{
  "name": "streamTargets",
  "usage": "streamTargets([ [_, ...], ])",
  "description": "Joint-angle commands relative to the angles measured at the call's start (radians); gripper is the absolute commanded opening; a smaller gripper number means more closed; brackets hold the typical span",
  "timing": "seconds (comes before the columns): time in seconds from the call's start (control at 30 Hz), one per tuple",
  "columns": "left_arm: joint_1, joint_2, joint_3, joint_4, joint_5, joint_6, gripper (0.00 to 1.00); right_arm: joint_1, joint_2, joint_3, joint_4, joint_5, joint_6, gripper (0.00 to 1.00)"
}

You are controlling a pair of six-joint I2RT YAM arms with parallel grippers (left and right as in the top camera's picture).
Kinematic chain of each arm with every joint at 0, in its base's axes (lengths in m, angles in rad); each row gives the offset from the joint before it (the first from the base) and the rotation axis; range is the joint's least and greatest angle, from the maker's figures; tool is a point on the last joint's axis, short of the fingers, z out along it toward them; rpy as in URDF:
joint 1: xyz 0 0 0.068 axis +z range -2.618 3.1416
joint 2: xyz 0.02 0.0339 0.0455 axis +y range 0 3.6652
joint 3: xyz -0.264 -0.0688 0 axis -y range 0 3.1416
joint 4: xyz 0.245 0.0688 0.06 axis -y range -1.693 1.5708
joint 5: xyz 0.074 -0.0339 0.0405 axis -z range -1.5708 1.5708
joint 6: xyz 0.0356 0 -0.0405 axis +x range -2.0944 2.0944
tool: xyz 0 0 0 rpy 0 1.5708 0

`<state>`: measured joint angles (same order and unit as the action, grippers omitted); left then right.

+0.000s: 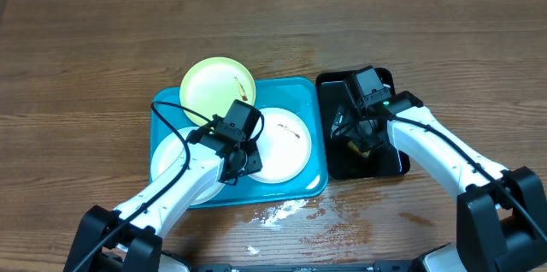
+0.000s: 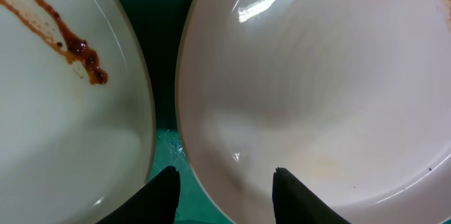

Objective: Clean dirty plates on tray and stack at the side
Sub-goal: 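Move the left gripper to the white plate and pinch its rim, then lift the sponge with the right gripper and carry it toward the plate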

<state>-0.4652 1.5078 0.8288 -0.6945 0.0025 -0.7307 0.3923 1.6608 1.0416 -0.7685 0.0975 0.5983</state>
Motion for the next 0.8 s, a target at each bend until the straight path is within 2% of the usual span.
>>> streamTargets([
  [0.0,-0.006,0.008,-0.008,0.001,-0.010,-0.018,0.45,-0.003,0.002,0.005,0.000,0.023,0.021,0.89],
  [0.43,-0.005,0.009,-0.008,-0.005,0.016,-0.046,0.45,-0.003,0.002,-0.074,0.057,0.042,0.061,0.89],
  [0.57,-0.005,0.016,-0.008,-0.005,0.050,-0.063,0.39,-0.003,0.002,-0.074,0.057,0.042,0.061,0.89],
  [0.77,0.019,0.077,-0.008,0.000,0.077,-0.092,0.35,-0.003,0.002,-0.074,0.053,0.041,0.061,0.89],
])
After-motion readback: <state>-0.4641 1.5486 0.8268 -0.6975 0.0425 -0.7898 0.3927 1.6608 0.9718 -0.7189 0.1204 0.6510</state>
